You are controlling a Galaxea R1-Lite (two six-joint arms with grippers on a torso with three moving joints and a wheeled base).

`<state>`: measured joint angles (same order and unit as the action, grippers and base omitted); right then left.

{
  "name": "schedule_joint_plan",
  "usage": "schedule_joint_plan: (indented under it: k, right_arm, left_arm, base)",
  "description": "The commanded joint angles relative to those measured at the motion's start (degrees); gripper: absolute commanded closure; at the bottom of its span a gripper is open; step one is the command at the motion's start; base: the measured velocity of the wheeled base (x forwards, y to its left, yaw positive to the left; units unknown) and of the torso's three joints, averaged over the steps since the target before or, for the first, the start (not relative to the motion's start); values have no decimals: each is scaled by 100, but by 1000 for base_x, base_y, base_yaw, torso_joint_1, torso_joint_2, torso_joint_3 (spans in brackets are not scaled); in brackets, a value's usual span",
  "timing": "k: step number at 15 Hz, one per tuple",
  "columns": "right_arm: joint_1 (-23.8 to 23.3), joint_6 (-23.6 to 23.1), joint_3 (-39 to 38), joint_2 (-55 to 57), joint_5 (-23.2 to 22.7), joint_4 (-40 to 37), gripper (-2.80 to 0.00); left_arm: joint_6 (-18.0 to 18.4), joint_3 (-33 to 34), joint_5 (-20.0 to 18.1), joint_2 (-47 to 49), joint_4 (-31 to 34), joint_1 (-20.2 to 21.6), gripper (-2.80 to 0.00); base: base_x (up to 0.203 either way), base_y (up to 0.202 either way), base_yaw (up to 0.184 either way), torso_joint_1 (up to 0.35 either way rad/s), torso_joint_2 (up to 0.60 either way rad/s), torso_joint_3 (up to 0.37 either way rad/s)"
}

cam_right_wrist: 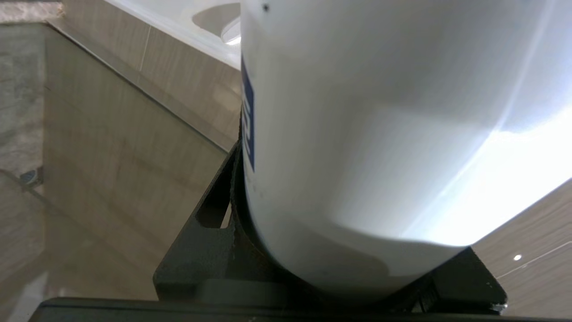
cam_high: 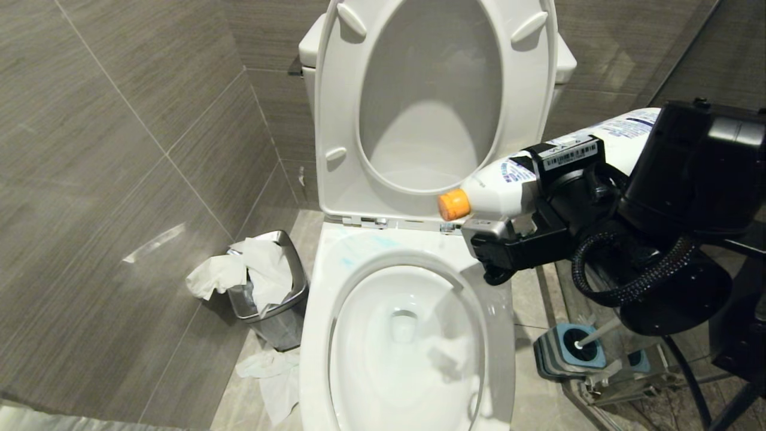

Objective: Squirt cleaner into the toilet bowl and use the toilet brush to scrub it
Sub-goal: Pour in the cleaning agent

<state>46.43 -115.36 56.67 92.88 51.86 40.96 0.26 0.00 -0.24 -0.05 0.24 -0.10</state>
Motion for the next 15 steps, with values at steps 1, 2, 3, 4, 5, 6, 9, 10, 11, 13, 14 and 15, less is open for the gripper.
schedule_joint_plan:
  k: [1, 2, 3, 4, 5, 6, 9, 10, 11, 13, 14, 15]
  right_arm:
    - [11, -164, 19, 34, 26, 26, 0]
    - [15, -251, 19, 29, 26, 26, 0]
    - [15, -325, 26, 30, 26, 33, 0]
    - [15, -372, 65, 39, 26, 29, 0]
    - [15, -373, 102, 79, 30, 35, 0]
    - [15, -373, 124, 96, 27, 47, 0]
    - [36, -382, 72, 143, 17, 322, 0]
    - [52, -382, 72, 153, 17, 334, 0]
    - [59, -382, 81, 178, 17, 334, 0]
    - [85, -408, 72, 178, 17, 334, 0]
    - [92, -502, 88, 178, 17, 334, 0]
    - [101, -627, 118, 178, 14, 334, 0]
  left_arm:
    - [0, 9, -2, 5, 2, 1, 0]
    - [0, 9, -2, 5, 2, 1, 0]
    - [0, 9, -2, 5, 2, 1, 0]
    - [0, 9, -2, 5, 2, 1, 0]
    - [0, 9, -2, 5, 2, 1, 0]
    - [0, 9, -2, 5, 2, 1, 0]
    - [0, 9, -2, 5, 2, 1, 0]
    - [0, 9, -2, 5, 2, 1, 0]
    - [0, 9, -2, 5, 2, 1, 0]
    - [0, 9, -2, 5, 2, 1, 0]
    - [0, 9, -2, 5, 2, 1, 0]
    - [0, 9, -2, 5, 2, 1, 0]
  base:
    - [0, 0, 0, 0, 0, 0]
    - [0, 0, 0, 0, 0, 0]
    - [0, 0, 0, 0, 0, 0]
    - [0, 0, 0, 0, 0, 0]
    - [0, 0, 0, 0, 0, 0]
    - [0, 0, 0, 0, 0, 0]
    - [0, 0, 0, 0, 0, 0]
    - [0, 0, 0, 0, 0, 0]
    - [0, 0, 0, 0, 0, 0]
    - [0, 0, 0, 0, 0, 0]
    - [0, 0, 0, 0, 0, 0]
    - [0, 0, 0, 0, 0, 0]
